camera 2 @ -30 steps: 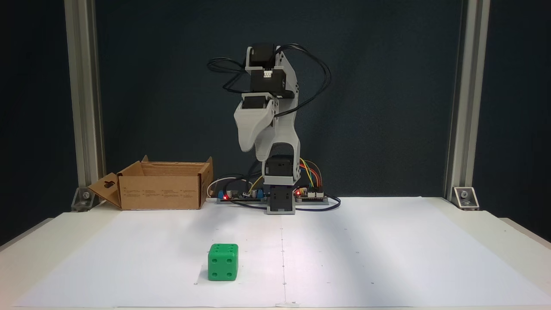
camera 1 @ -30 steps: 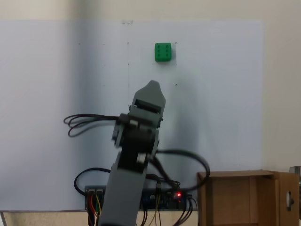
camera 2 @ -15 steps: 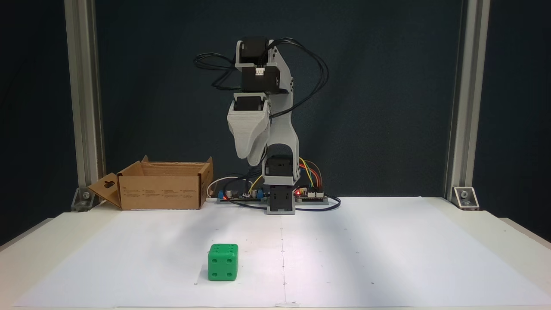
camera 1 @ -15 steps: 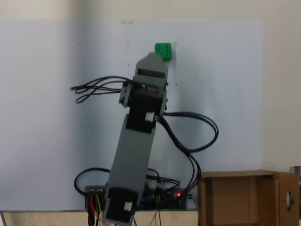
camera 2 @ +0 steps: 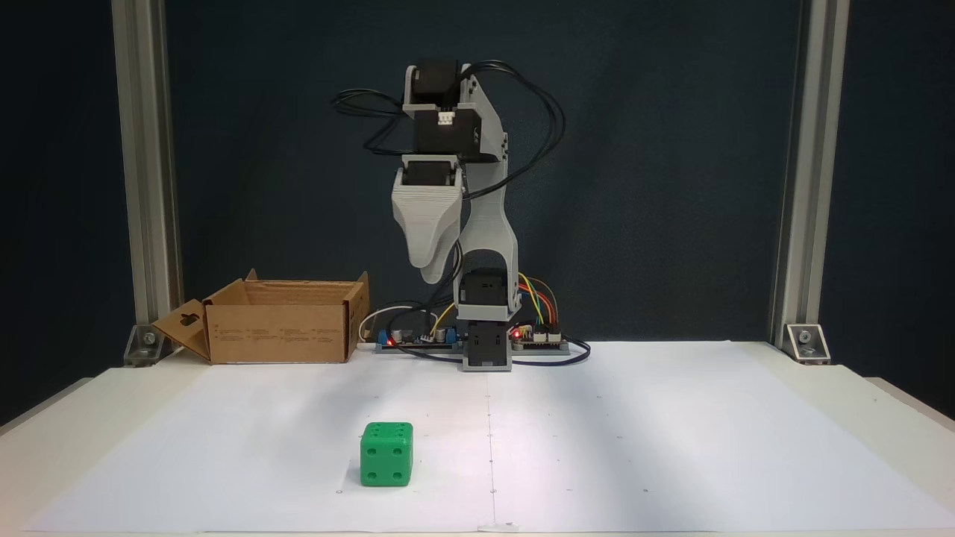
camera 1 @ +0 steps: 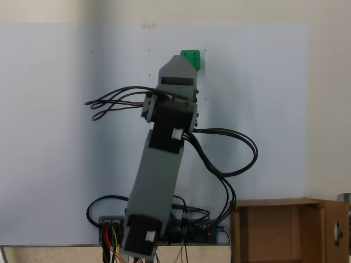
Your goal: Grasp a green dice and put it in the bin.
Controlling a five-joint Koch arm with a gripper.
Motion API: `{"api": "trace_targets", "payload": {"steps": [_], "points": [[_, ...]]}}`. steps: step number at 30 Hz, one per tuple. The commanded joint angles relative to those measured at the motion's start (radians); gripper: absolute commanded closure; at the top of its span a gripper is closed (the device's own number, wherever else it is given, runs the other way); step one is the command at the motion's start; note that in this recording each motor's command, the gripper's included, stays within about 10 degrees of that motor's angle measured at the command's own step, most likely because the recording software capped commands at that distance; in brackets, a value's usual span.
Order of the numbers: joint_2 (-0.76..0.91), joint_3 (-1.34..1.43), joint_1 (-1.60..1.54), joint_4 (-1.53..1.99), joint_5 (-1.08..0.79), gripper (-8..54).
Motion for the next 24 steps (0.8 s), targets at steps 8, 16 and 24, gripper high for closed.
{"api": "trace_targets", "payload": {"steps": [8, 16, 24], "points": [[-0.114, -0.064, 0.035, -0.061, -0.071, 1.8], [-0.253, -0.187, 0.057, -0.118, -0.057, 2.1], [-0.336, -0.284, 0.049, -0.135, -0.046, 2.3]]}}
